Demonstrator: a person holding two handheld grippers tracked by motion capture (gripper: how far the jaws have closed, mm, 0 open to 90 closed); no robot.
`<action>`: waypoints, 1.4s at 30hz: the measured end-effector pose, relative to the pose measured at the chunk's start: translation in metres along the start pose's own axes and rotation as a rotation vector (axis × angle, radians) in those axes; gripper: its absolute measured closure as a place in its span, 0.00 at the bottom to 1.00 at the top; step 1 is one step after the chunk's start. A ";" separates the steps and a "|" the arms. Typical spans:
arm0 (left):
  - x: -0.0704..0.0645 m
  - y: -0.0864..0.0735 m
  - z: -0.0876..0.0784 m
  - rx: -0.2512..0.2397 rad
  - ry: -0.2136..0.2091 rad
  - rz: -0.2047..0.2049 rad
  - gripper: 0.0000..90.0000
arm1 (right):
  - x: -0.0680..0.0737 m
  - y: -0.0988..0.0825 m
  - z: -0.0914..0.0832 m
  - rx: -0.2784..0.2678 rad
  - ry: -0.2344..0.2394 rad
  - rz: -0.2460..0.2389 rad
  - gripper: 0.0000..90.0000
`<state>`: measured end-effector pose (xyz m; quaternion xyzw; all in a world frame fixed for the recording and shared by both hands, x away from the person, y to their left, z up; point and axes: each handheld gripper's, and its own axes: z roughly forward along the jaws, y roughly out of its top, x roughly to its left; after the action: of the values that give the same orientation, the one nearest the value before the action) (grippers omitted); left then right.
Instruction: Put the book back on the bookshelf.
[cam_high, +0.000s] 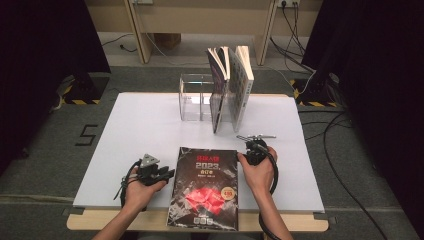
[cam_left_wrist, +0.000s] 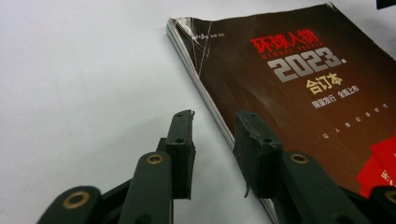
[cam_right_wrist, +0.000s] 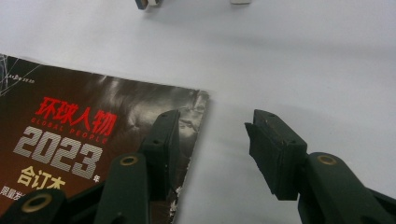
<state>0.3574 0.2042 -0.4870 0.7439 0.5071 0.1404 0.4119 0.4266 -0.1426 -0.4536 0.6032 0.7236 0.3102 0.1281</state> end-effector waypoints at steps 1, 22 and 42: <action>0.000 0.000 -0.001 -0.003 -0.001 -0.005 0.74 | -0.001 0.000 -0.001 -0.003 -0.001 0.008 0.58; -0.012 -0.002 -0.002 0.002 -0.053 -0.023 0.74 | 0.005 0.007 0.009 0.034 0.011 0.004 0.59; -0.011 0.002 0.013 0.026 -0.060 -0.067 0.78 | 0.005 0.027 0.040 0.134 0.058 0.008 0.61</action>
<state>0.3620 0.1882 -0.4919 0.7356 0.5210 0.0976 0.4219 0.4695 -0.1241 -0.4671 0.6041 0.7437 0.2789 0.0649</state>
